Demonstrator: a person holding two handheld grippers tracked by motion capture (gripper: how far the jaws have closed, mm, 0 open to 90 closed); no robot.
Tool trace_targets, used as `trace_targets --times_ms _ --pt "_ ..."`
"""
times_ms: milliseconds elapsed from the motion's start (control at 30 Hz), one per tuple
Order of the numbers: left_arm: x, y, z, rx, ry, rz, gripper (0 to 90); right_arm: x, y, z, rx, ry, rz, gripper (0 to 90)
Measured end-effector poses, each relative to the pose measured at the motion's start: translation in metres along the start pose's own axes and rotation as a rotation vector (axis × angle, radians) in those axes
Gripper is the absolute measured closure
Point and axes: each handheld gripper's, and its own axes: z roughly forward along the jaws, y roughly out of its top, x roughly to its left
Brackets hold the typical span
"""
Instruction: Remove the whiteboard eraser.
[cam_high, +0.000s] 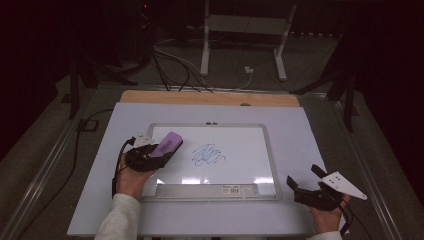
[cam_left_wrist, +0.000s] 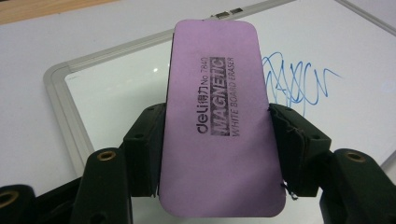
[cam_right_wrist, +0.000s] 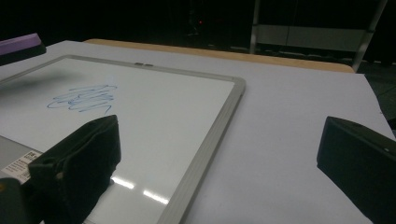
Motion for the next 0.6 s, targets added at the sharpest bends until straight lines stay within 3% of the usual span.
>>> trace_targets --times_ms 333,600 --pt "-0.002 0.003 0.015 0.01 -0.02 0.02 41.7 -0.001 0.0 0.0 0.0 0.0 -0.001 0.1" --pt "0.0 0.002 0.024 0.023 -0.01 0.022 41.7 0.0 0.0 0.001 0.003 0.005 -0.006 0.1"
